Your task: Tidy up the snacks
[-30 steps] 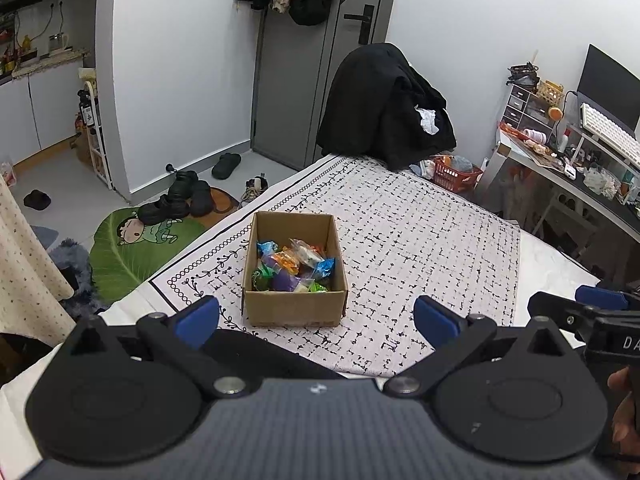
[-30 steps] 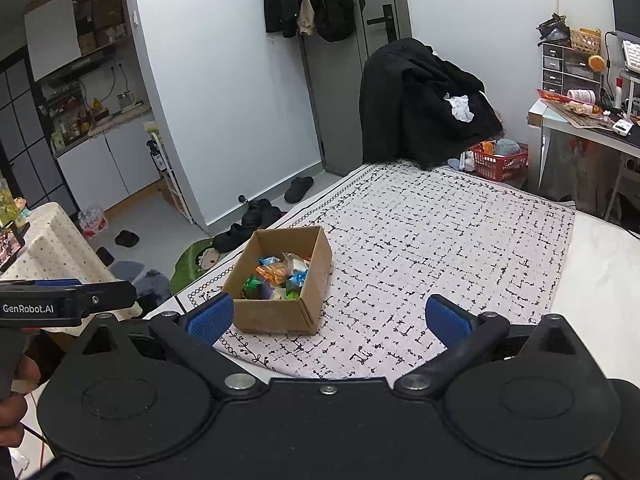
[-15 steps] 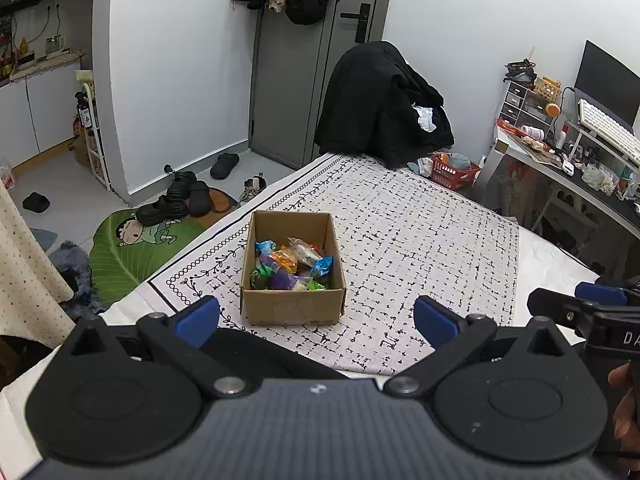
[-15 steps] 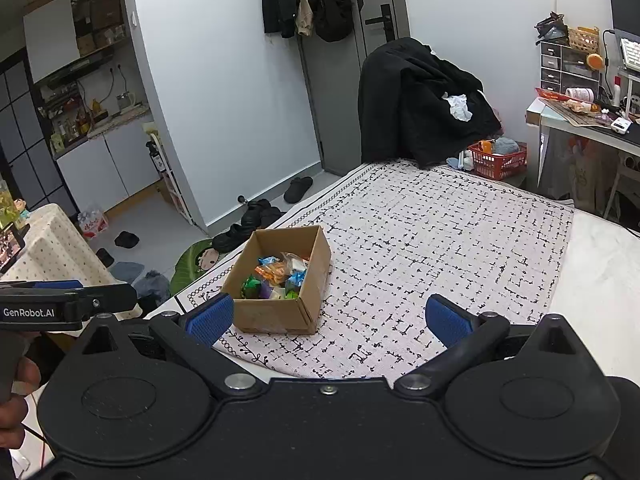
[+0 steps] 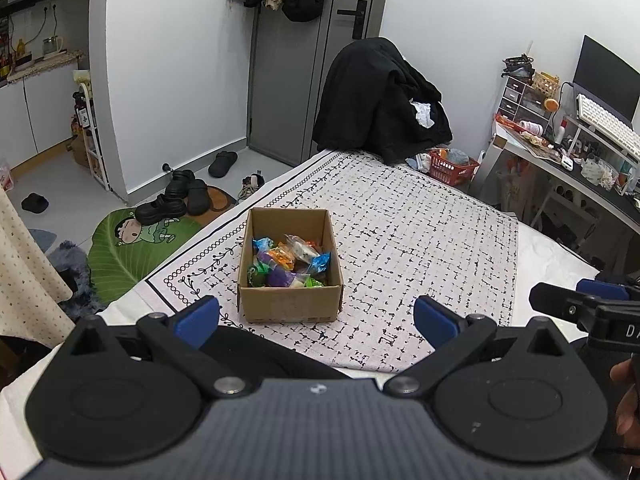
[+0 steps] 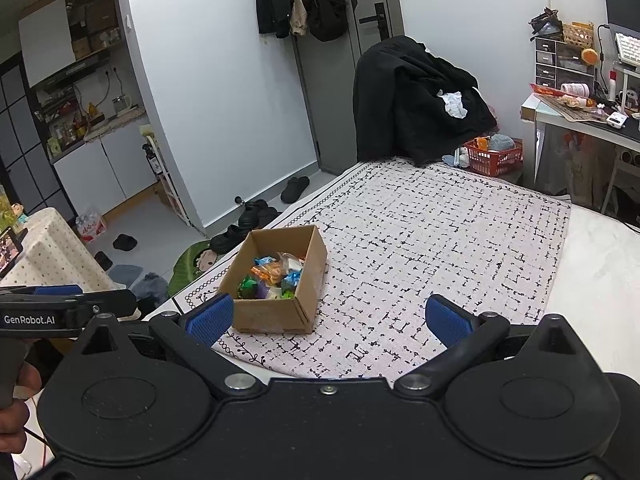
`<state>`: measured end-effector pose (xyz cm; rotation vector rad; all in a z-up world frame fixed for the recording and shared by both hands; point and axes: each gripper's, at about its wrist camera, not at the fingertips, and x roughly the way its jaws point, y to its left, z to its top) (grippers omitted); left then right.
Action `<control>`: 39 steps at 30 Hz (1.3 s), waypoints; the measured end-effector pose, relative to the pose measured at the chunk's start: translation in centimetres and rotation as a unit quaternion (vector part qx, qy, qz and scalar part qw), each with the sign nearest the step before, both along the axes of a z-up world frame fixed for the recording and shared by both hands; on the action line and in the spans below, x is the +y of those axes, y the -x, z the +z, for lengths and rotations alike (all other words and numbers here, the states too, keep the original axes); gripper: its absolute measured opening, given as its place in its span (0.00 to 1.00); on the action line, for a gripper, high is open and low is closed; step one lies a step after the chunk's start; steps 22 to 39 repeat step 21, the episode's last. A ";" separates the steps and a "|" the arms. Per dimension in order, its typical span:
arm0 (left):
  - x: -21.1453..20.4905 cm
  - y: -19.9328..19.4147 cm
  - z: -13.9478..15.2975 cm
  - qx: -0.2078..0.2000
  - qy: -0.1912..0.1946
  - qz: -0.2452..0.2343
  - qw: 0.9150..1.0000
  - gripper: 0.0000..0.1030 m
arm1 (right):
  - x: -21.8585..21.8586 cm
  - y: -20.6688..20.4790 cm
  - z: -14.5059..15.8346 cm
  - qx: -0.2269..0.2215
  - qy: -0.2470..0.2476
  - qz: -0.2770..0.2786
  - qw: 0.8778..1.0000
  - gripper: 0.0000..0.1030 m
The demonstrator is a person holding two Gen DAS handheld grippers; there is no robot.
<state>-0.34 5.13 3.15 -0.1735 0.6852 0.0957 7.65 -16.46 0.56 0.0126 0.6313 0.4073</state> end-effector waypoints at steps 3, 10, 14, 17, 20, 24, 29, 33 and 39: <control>0.0 0.1 0.1 0.000 0.001 0.001 1.000 1.00 | 0.0 0.0 0.0 -0.001 0.001 0.000 1.000 1.00; 0.2 0.2 0.1 0.000 0.003 0.003 1.000 1.00 | 0.2 0.0 -0.1 0.000 0.005 0.002 1.000 1.00; 0.4 0.2 0.1 0.000 0.004 0.005 1.000 1.00 | 0.3 0.0 -0.1 0.000 0.007 0.003 1.000 1.00; 0.4 0.2 0.0 -0.001 0.004 0.004 1.000 1.00 | 0.5 0.0 -0.1 0.000 0.008 0.003 1.000 1.00; 0.5 0.2 -0.1 -0.001 0.003 0.008 1.000 1.00 | 0.6 0.0 -0.2 0.001 0.006 0.003 1.000 1.00; 0.6 0.2 -0.2 0.000 0.004 0.009 1.000 1.00 | 0.6 -0.1 -0.3 0.002 0.007 0.004 1.000 1.00; 0.6 0.2 -0.2 0.000 0.004 0.009 1.000 1.00 | 0.6 -0.1 -0.3 0.002 0.007 0.004 1.000 1.00; 0.6 0.2 -0.2 0.000 0.004 0.009 1.000 1.00 | 0.6 -0.1 -0.3 0.002 0.007 0.004 1.000 1.00; 0.6 0.2 -0.2 0.000 0.004 0.009 1.000 1.00 | 0.6 -0.1 -0.3 0.002 0.007 0.004 1.000 1.00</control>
